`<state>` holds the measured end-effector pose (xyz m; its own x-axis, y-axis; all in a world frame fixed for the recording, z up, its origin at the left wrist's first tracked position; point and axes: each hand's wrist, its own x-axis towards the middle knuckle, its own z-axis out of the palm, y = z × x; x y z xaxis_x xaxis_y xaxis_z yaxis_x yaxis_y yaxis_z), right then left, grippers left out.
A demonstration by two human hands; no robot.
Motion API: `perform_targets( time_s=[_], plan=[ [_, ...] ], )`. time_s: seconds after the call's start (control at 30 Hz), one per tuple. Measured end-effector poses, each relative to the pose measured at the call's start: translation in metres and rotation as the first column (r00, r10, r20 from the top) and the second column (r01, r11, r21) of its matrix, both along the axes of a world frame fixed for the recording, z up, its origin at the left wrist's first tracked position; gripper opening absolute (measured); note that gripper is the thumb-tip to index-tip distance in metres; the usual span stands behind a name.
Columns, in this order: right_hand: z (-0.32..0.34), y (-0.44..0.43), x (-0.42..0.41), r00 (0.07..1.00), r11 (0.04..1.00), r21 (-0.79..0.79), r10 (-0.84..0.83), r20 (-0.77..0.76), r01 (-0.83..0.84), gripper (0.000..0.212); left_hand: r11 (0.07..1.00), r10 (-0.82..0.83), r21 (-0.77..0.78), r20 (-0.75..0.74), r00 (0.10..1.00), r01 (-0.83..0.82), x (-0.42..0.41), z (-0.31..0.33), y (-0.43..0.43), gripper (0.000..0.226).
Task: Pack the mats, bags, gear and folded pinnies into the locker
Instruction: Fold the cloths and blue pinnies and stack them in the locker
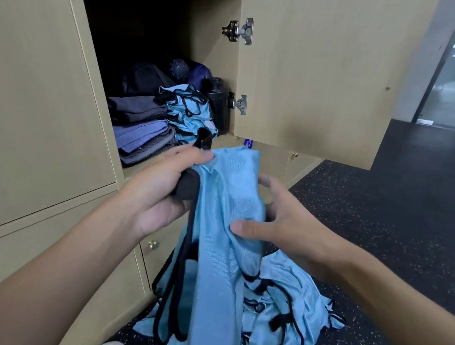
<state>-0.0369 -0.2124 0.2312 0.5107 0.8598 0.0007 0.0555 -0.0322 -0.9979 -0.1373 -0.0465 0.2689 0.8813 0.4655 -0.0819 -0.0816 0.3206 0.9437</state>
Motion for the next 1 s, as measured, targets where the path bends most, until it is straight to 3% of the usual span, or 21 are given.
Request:
perform_targets(
  time_s=[0.1,0.13,0.2,0.27,0.37,0.47,0.57,0.67,0.73,0.8,0.9,0.97,1.0],
  plan=[
    [0.001,0.007,-0.003,0.981,0.975,0.106,-0.193,-0.032,0.196,0.074,0.999,-0.047,-0.021,-0.068,0.997,0.046,-0.004,0.0,-0.013,0.051],
    [0.003,0.009,-0.004,0.965,0.953,0.153,-0.258,-0.053,0.263,0.073,0.997,-0.077,0.01,-0.099,0.992,0.078,-0.005,-0.005,-0.017,0.062],
    [0.009,0.008,-0.003,0.917,0.887,0.233,-0.392,-0.078,0.399,0.07,0.994,-0.091,0.052,-0.133,0.987,0.099,-0.003,-0.019,-0.023,0.108],
    [0.013,0.005,0.0,0.877,0.843,0.252,-0.476,-0.063,0.475,0.067,0.985,-0.069,0.151,-0.117,0.991,0.086,-0.003,-0.028,-0.032,0.121],
    [0.013,0.0,0.001,0.924,0.903,0.204,-0.381,-0.023,0.377,0.06,0.971,0.032,0.236,-0.027,0.999,-0.024,-0.002,-0.031,-0.038,0.118],
    [0.01,-0.003,-0.004,0.975,0.977,0.12,-0.19,0.112,0.176,0.061,0.97,0.128,0.201,0.056,0.99,-0.136,-0.001,-0.027,-0.034,0.109],
    [0.009,-0.002,-0.004,0.959,0.98,0.087,-0.196,0.205,0.181,0.061,0.97,0.167,0.166,0.085,0.982,-0.18,-0.002,-0.024,-0.033,0.097],
    [0.012,-0.002,0.001,0.956,0.976,0.107,-0.21,0.204,0.191,0.043,0.969,0.157,0.18,0.073,0.985,-0.168,-0.002,-0.021,-0.035,0.082],
    [0.012,-0.004,0.004,0.958,0.974,0.106,-0.216,0.191,0.199,0.033,0.956,0.116,0.269,0.026,0.993,-0.118,-0.004,-0.018,-0.032,0.075],
    [0.012,-0.007,0.007,0.956,0.97,0.099,-0.238,0.171,0.223,0.028,0.875,0.113,0.479,-0.051,0.992,-0.076,-0.007,-0.016,-0.026,0.074],
    [0.017,-0.01,0.009,0.958,0.962,0.123,-0.259,0.123,0.245,0.026,0.635,0.196,0.771,-0.093,0.976,-0.054,-0.01,-0.017,-0.015,0.072],
    [0.021,-0.013,0.009,0.973,0.967,0.141,-0.222,0.059,0.212,0.027,0.537,0.111,0.843,-0.096,0.989,0.021,-0.011,-0.018,-0.013,0.093],
    [0.022,-0.014,0.009,0.981,0.973,0.137,-0.192,0.028,0.186,0.027,0.549,0.027,0.833,-0.1,0.995,0.069,-0.011,-0.019,-0.013,0.105]
  ],
)
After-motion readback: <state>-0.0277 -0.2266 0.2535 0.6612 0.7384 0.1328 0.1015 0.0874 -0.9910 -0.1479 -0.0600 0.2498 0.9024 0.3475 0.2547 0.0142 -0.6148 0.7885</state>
